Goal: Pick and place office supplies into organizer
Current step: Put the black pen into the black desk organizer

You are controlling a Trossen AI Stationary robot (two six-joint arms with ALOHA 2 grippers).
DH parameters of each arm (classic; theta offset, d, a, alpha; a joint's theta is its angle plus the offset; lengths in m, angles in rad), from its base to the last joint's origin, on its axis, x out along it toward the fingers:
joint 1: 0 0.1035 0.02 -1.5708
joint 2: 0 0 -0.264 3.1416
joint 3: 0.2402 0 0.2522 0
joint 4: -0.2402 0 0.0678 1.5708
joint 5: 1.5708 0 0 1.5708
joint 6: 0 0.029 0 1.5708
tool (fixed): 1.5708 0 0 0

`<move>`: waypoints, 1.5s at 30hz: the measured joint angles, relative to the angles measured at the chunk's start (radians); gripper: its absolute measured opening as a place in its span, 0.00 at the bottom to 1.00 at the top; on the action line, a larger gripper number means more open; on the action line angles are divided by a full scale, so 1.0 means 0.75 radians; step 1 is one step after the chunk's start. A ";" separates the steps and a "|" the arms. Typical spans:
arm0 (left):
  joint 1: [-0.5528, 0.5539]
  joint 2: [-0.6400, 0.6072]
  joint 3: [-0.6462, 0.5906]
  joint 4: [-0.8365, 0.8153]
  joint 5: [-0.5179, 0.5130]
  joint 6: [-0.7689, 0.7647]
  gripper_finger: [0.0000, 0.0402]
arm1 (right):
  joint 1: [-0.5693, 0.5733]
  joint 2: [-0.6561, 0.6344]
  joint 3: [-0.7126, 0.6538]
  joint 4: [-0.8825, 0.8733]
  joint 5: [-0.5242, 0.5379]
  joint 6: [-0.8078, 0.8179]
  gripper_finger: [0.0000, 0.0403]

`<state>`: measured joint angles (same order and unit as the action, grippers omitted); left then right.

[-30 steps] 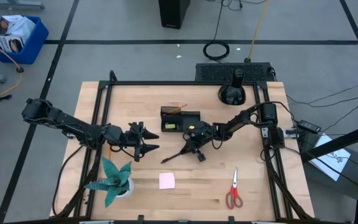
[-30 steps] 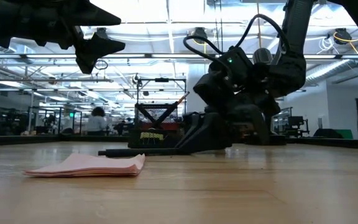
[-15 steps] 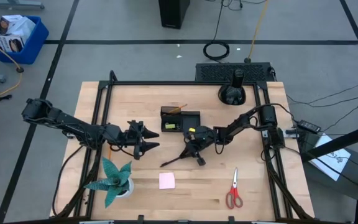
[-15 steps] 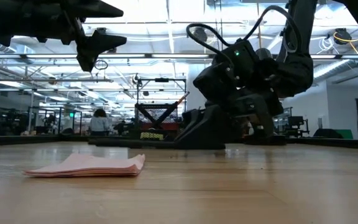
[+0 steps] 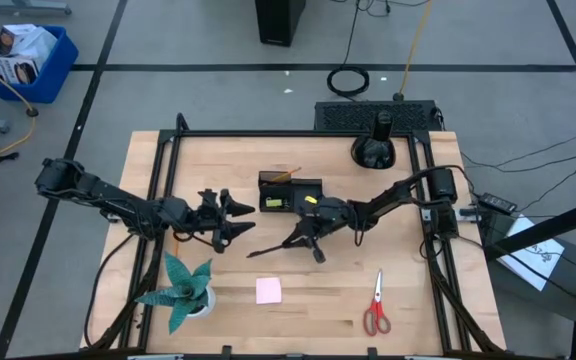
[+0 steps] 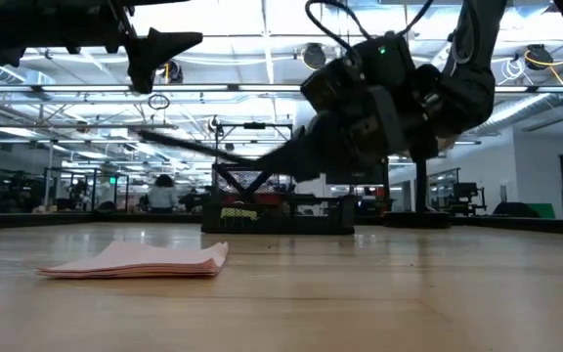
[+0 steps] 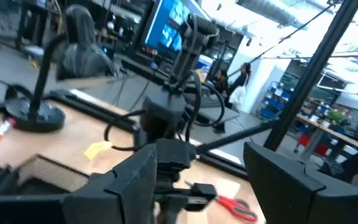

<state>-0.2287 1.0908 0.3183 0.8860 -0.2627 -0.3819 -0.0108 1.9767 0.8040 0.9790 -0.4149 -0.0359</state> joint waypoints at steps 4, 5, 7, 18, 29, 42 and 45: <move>0.000 0.000 0.000 0.009 -0.026 0.010 0.61 | 0.006 -0.022 0.000 0.024 0.000 0.043 0.07; 0.000 0.000 0.000 0.009 -0.033 0.005 0.61 | 0.007 -0.030 0.000 0.024 0.004 0.042 0.07; 0.000 0.000 0.000 0.008 -0.036 0.004 0.61 | 0.010 -0.049 0.000 0.033 0.046 0.036 0.07; -0.041 0.000 0.000 -0.027 -0.012 0.053 0.61 | -0.020 -0.112 0.001 0.125 0.142 0.026 0.07; -0.055 0.000 0.000 -0.089 -0.072 0.023 0.61 | -0.024 -0.190 0.001 0.146 0.178 -0.003 0.07; -0.054 0.000 0.000 -0.131 -0.147 0.003 0.61 | -0.038 -0.225 0.002 0.168 0.246 -0.008 0.08; -0.054 0.000 0.000 -0.157 -0.178 -0.006 0.61 | -0.039 -0.225 0.002 0.187 0.245 -0.004 0.08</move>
<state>-0.2691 1.0908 0.3183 0.7680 -0.3964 -0.3861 -0.0399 1.8080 0.8051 1.1189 -0.2314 -0.0387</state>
